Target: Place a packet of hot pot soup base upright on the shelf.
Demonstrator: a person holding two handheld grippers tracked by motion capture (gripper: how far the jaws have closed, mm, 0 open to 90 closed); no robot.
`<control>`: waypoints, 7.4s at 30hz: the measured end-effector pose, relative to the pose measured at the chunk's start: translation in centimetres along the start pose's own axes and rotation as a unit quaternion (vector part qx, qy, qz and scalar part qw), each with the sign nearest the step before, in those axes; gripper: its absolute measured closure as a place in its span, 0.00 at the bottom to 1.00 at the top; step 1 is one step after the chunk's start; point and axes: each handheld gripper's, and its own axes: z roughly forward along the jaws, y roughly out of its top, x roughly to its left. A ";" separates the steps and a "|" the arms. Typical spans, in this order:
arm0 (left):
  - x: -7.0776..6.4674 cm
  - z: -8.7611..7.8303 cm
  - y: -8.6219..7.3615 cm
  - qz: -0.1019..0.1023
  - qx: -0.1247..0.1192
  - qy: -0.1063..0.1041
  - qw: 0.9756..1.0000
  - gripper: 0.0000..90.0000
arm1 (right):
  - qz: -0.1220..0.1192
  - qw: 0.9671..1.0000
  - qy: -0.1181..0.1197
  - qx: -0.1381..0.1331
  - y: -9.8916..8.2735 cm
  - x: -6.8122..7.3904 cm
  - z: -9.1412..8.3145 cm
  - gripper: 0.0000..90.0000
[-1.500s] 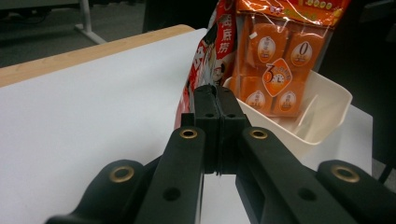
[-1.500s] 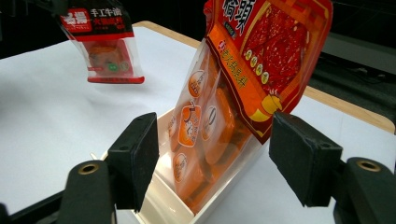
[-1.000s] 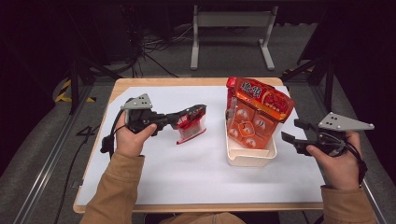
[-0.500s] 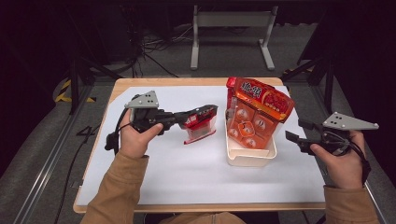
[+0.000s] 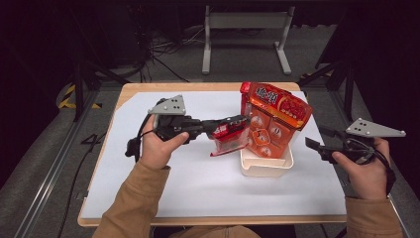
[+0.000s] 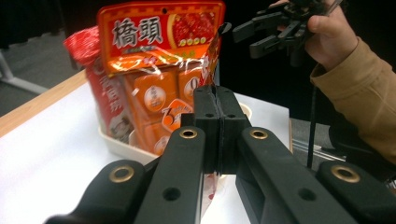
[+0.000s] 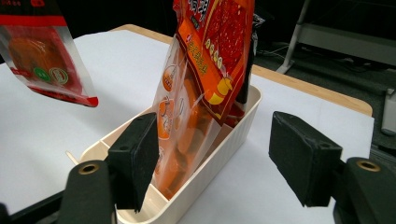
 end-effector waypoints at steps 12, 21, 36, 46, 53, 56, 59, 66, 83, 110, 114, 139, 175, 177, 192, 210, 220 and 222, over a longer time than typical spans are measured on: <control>-0.9 2.4 1.4 0.018 -0.005 -0.024 1.000 1.00 | 0.001 1.000 -0.006 -0.009 0.0 -0.6 -1.1 0.39; -0.9 4.5 1.8 0.030 -0.006 -0.036 0.999 1.00 | 0.007 1.000 -0.007 -0.007 -0.2 -0.9 -1.1 0.39; -1.2 6.5 2.0 0.044 -0.022 -0.051 0.997 1.00 | 0.015 1.000 -0.005 -0.005 -0.4 -1.5 -1.2 0.39; -1.3 7.9 2.0 0.060 -0.018 -0.055 0.997 1.00 | 0.015 1.000 -0.007 -0.006 -0.5 -1.7 -1.5 0.39; -1.3 8.7 1.9 0.065 -0.021 -0.058 0.996 1.00 | 0.021 1.000 -0.003 -0.007 -0.5 -1.8 -1.5 0.39; -1.2 9.0 1.7 0.065 -0.026 -0.065 0.995 1.00 | 0.021 1.000 -0.002 -0.007 -0.6 -1.8 -1.4 0.39; -1.3 9.3 1.7 0.068 -0.027 -0.070 0.995 1.00 | 0.021 1.000 -0.002 -0.007 -0.6 -1.8 -1.4 0.39; -1.5 10.3 1.3 0.072 -0.018 -0.073 0.995 1.00 | 0.023 1.000 -0.002 -0.007 -0.6 -1.9 -1.5 0.39; -1.4 12.2 -0.2 0.063 -0.016 -0.098 0.993 1.00 | 0.023 1.000 0.002 -0.005 -0.5 -2.0 -0.9 0.39; -0.2 13.9 -2.6 0.039 0.027 -0.088 0.995 0.99 | 0.022 1.000 0.006 -0.006 -0.2 -2.2 -0.4 0.38; 0.0 13.9 -3.0 0.033 0.037 -0.083 0.995 0.99 | 0.022 1.000 0.008 -0.007 -0.1 -2.3 -0.3 0.38; -0.4 12.5 -3.3 0.011 0.031 -0.050 0.998 0.37 | 0.016 1.000 0.018 -0.002 0.2 -2.0 0.7 0.37; 0.4 -4.8 -5.8 -0.017 0.014 0.131 0.991 0.25 | 0.007 1.000 0.027 0.003 -0.2 -1.6 1.6 0.32; 0.6 -5.6 -6.2 -0.017 0.014 0.139 0.990 0.24 | 0.005 1.000 0.029 0.002 -0.3 -1.6 1.7 0.32; 2.0 -10.9 -8.8 -0.052 0.006 0.208 0.977 0.20 | 0.000 0.999 0.034 0.005 -0.9 -1.8 1.9 0.31; 5.2 -13.7 -13.8 -0.085 -0.010 0.251 0.964 0.16 | -0.013 0.999 0.050 -0.005 -2.3 -2.4 3.4 0.31; 5.7 -14.3 -14.8 -0.093 -0.024 0.257 0.962 0.14 | -0.006 0.999 0.042 -0.005 -2.9 -3.1 3.5 0.30; 5.7 -14.3 -14.7 -0.094 -0.027 0.256 0.962 0.14 | -0.004 0.999 0.042 -0.007 -2.9 -3.1 3.5 0.30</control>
